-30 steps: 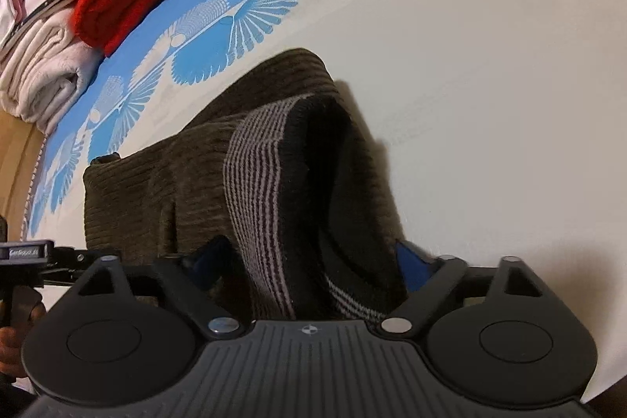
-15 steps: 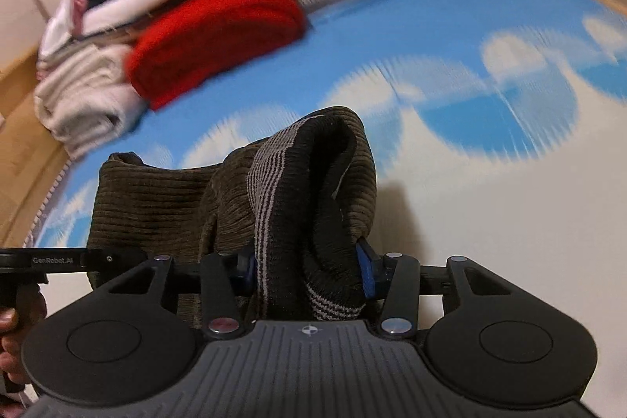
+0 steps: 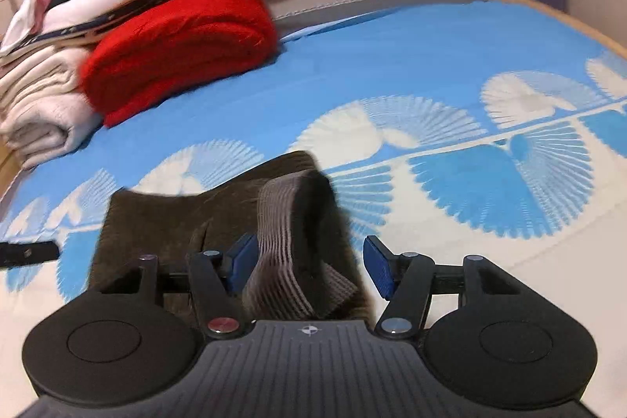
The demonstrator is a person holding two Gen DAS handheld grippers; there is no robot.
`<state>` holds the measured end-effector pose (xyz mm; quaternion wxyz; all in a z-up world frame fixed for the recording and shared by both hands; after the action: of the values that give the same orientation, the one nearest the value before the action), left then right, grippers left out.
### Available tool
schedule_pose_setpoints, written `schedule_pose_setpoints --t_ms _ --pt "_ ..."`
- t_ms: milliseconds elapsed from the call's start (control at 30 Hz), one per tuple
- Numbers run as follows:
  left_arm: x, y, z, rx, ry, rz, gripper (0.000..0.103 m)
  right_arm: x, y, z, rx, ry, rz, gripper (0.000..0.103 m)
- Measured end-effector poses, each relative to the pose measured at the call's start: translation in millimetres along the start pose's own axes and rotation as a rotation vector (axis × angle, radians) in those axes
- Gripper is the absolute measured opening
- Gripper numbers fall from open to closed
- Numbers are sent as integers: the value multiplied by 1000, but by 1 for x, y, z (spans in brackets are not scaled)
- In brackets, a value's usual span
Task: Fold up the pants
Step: 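Open both tools and release the folded pants onto the bed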
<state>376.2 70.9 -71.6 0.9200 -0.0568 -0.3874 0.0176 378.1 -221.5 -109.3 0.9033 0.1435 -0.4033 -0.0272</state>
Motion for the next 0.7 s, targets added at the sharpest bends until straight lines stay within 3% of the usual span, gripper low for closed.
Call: schedule_pose_setpoints --t_ms 133,167,233,267,333,433,500,633,700 --pt "-18 -10 -14 -40 74 -20 62 -12 8 -10 -2 65 66 64" --pt "-30 -13 -23 -44 140 -36 62 -24 11 -14 -29 112 78 64" --pt "-69 -17 -45 -20 316 -112 64 -45 0 -26 -91 216 87 73" --pt "-82 -20 -49 5 323 -179 68 -49 -6 -30 -101 233 60 79" --pt "-83 -25 -44 36 285 -210 69 -50 -13 -31 -82 251 -25 80" --pt "-78 -23 -24 74 244 -147 71 -53 -17 -21 -91 254 -86 80" --pt "-76 -24 -2 123 189 -163 81 -53 -14 -8 -116 240 -73 80" --pt "-76 -33 49 151 108 -199 86 -44 -3 43 -194 120 26 80" --pt "-75 -32 83 167 37 -175 91 -38 3 73 -184 46 30 87"
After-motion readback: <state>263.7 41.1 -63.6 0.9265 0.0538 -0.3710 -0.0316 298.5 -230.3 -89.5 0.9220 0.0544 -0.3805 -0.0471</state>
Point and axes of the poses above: each gripper's, at about its wrist camera, not at the fingertips, and z roughly against the way its jaws point, y to its left, x to its top, the point moved 7 cm from there along -z, roughly the way its jaws point, and after that the axes turned 2 degrees about -y, right-handed, at the moved point
